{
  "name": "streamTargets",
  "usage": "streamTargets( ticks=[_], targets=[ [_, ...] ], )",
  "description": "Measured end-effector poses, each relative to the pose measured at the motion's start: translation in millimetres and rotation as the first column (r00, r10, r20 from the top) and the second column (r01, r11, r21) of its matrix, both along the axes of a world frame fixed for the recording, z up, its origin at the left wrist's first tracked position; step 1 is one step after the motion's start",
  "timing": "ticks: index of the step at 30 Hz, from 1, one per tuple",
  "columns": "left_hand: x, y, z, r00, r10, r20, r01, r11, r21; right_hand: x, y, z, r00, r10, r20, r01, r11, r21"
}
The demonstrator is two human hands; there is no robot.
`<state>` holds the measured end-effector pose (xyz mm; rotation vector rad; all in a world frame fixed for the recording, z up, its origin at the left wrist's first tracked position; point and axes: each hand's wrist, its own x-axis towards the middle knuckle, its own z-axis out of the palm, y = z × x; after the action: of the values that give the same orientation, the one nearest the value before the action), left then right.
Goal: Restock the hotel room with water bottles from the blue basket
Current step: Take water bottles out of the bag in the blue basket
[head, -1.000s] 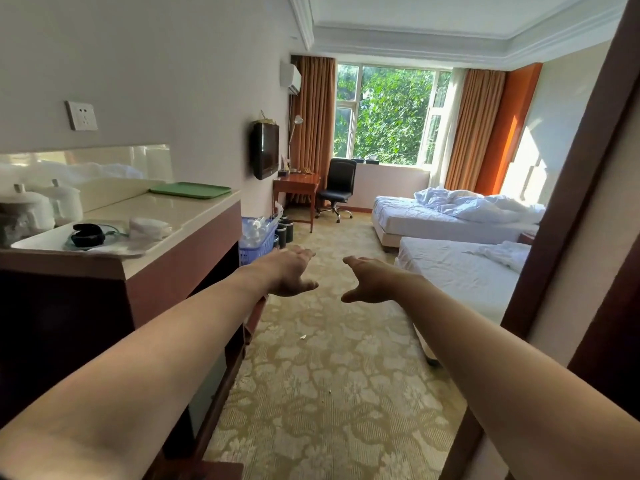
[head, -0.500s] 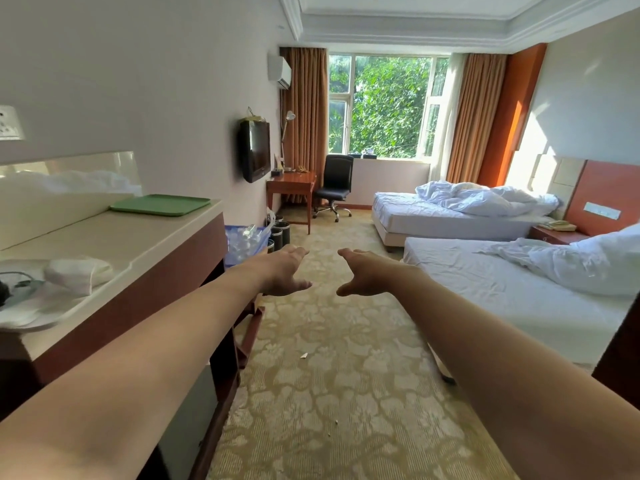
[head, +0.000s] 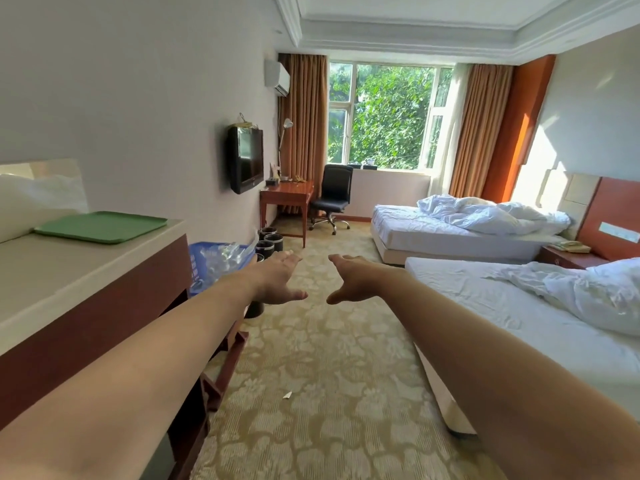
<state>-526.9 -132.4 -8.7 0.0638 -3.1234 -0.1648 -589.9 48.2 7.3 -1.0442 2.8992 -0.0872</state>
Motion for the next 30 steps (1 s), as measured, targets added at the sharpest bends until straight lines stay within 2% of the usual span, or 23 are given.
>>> streamTargets(
  ticks=[4,7,11,19,30],
  targets=[
    [-52,-7,-4,1.0,0.012,0.026,-0.012,1.0,0.021,-57,0,0,1.0,0.005,-0.021,-0.005,1.0,0.012],
    [-83,-18,-11,0.998,0.031,0.058,-0.033,0.999,0.036,-93,-6,-8,1.0,0.025,0.019,-0.026,0.999,0.024],
    [-129,-41,-22,0.993,0.07,0.097,-0.068,0.997,-0.023,-146,-29,-21,0.996,0.06,0.06,-0.061,0.998,0.023],
    [-239,-112,-25,0.981,0.142,0.13,-0.134,0.989,-0.065,-258,-109,-33,0.99,0.127,0.055,-0.128,0.992,0.006],
    [-388,-213,-36,0.981,0.131,0.145,-0.123,0.99,-0.064,-425,-218,-46,0.979,0.195,0.066,-0.193,0.981,-0.032]
  ],
)
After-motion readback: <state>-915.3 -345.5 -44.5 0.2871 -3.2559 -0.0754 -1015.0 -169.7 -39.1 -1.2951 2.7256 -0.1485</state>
